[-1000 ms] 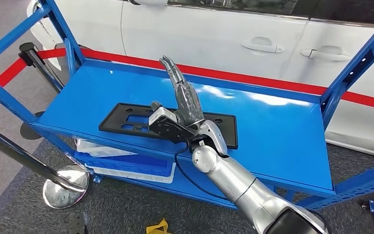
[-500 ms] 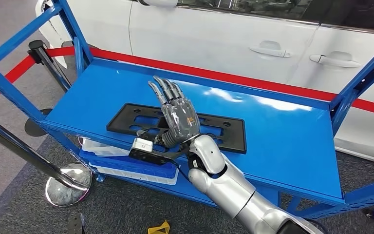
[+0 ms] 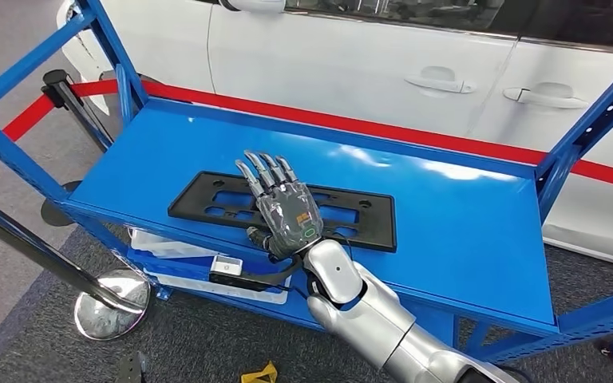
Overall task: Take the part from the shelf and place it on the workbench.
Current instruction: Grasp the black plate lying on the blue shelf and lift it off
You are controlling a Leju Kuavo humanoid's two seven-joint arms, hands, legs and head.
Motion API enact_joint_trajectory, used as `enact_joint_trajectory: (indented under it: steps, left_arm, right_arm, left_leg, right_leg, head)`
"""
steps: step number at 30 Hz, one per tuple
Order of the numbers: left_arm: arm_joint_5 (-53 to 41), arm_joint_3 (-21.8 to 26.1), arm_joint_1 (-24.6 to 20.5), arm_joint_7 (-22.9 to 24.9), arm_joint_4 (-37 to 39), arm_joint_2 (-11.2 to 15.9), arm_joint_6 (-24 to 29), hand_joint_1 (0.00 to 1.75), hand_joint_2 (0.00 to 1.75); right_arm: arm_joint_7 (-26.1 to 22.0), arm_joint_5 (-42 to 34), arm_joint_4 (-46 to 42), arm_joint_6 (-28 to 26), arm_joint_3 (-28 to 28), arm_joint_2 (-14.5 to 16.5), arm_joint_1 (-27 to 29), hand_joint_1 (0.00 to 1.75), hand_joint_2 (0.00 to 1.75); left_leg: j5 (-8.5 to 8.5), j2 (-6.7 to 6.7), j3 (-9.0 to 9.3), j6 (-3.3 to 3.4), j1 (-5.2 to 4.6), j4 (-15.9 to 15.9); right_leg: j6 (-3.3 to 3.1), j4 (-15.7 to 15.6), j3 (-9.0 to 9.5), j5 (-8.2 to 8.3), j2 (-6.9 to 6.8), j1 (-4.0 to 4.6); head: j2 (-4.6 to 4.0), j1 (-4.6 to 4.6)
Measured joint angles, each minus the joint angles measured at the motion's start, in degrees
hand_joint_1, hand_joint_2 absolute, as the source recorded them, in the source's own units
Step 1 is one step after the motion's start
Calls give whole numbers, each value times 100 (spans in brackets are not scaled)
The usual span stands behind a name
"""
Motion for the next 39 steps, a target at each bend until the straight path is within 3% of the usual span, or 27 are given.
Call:
enact_joint_trajectory:
  steps: [4, 6, 8, 9, 10, 11, 13, 15, 18, 20, 23, 24, 25, 26, 28, 30, 33, 35, 36, 39]
  left_arm:
    - [-12, -1, 8, 9, 1, -2, 13, 0, 0]
    - [-30, -1, 2, 9, 2, 1, 9, 0, 0]
    - [-64, -1, -7, 16, 2, 7, 7, 0, 0]
    - [-96, -2, -4, 28, 2, 10, 6, 0, 0]
    - [-138, -4, 0, 44, 2, 10, 2, 0, 0]
    - [-182, -8, 4, 63, 2, 10, -3, 0, 0]
    - [-232, -27, 7, 89, 2, 8, -21, 0, 0]
    - [-245, -55, 1, 99, 2, 7, -35, 0, 0]
    - [-246, -91, 7, 105, 3, 9, -43, 0, 0]
    - [-246, -108, 8, 105, 4, 11, -44, 0, 0]
    - [-263, -138, 9, 107, 4, 12, -55, 0, 0]
    - [-280, -145, 13, 109, 4, 12, -60, 0, 0]
    - [-304, -149, 17, 114, 5, 14, -62, 0, 0]
    - [-331, -158, 20, 120, 5, 18, -64, 0, 0]
    - [-389, -194, 15, 142, 7, 33, -72, 0, 0]
    - [-433, -243, 2, 163, 7, 44, -82, 0, 0]
    - [-510, -303, 8, 197, 8, 45, -101, 0, 0]
    - [-575, -360, 16, 214, 9, 44, -123, 0, 0]
    - [-601, -393, 12, 216, 9, 45, -135, 0, 0]
    - [-629, -448, 0, 217, 9, 57, -152, 0, 0]
  right_arm:
    - [22, 133, 142, 80, 11, 1, -24, 0, 175]
    - [59, 243, 208, 165, 20, 0, -54, 0, 175]
    - [92, 300, 291, 247, 58, -1, -69, 0, 175]
    - [102, 312, 338, 282, 83, -2, -68, 0, 175]
    - [106, 322, 383, 318, 104, -2, -68, 0, 175]
    - [108, 334, 423, 351, 121, -2, -72, 0, 175]
    - [109, 362, 488, 400, 150, -1, -98, 0, 175]
    - [109, 377, 544, 425, 191, 6, -132, 0, 175]
    - [109, 379, 626, 444, 233, 18, -153, 0, 175]
    - [109, 379, 671, 451, 244, 34, -180, 0, 175]
    - [111, 362, 760, 470, 273, 63, -214, 0, 175]
    - [111, 353, 804, 480, 283, 67, -215, 0, 175]
    - [111, 345, 855, 487, 291, 68, -216, 0, 175]
    - [112, 342, 910, 495, 298, 68, -221, 0, 175]
    - [118, 337, 1008, 497, 308, 72, -246, 0, 175]
    - [141, 331, 1092, 493, 315, 76, -292, 0, 175]
    - [223, 399, 1232, 479, 319, 77, -350, 0, 175]
    - [279, 480, 1340, 471, 325, 76, -395, 0, 175]
    - [298, 507, 1395, 468, 330, 76, -423, 0, 175]
    - [315, 536, 1533, 466, 340, 75, -456, 0, 175]
  left_leg:
    - [18, -7, 51, 113, 3, -105]
    - [39, -1, 78, 178, 23, -143]
    - [35, -2, 79, 215, 9, -141]
    - [31, -6, 79, 219, 5, -137]
    - [26, -14, 80, 220, 2, -130]
    - [18, -25, 82, 216, 2, -118]
    - [-13, -49, 78, 193, 1, -80]
    - [-41, -62, 47, 147, -16, -26]
    - [-45, -61, 20, 71, -14, -23]
    - [-171, -42, -53, 15, -2, 143]
    - [-645, -19, -512, -70, 22, 1127]
    - [-731, -16, -657, -88, 27, 1422]
    - [-714, -14, -717, -98, 30, 1534]
    - [-595, -12, -670, -100, 33, 1424]
    - [-220, -4, -317, -83, 37, 691]
    - [-32, -1, -2, -38, 14, 59]
    - [-21, -11, 62, 49, -10, -84]
    - [10, -6, 88, 113, 9, -134]
    - [24, -2, 101, 147, 20, -158]
    - [20, 3, 109, 201, 9, -161]
  right_leg:
    - [127, 39, -14, -49, -1, 3]
    - [163, 481, -213, -309, 2, 3]
    - [176, 1218, -561, -632, 4, 6]
    - [179, 1471, -688, -693, 4, 6]
    - [177, 1519, -722, -643, 4, 6]
    - [167, 1339, -645, -490, 4, 5]
    - [129, 606, -295, -129, 8, 7]
    - [89, 121, -65, 0, 19, 19]
    - [27, 31, -39, 2, 30, 35]
    - [-30, -12, -19, 28, 21, 11]
    - [-75, -29, -9, 30, 7, 6]
    - [-80, -29, -8, 28, 5, 8]
    - [-82, -28, -7, 26, 4, 9]
    - [-82, -27, -3, 26, 6, 8]
    - [-73, -27, 12, 21, 10, 5]
    - [-33, -27, 8, 19, 11, 21]
    - [54, -52, 4, 37, 9, 36]
    - [107, 69, -47, -60, 13, 32]
    - [127, 279, -143, -187, 15, 32]
    - [144, 1341, -650, -644, 14, 19]
  head:
    - [0, 12]
    - [0, 31]
    - [0, 46]
    - [0, 46]
    - [0, 48]
    - [0, 47]
    - [0, 47]
    - [0, 41]
    - [0, 39]
    - [0, 26]
    - [0, 8]
    - [0, 8]
    - [0, 8]
    - [0, 7]
    - [0, 7]
    - [0, 10]
    - [0, 17]
    - [0, 23]
    - [0, 32]
    - [0, 52]
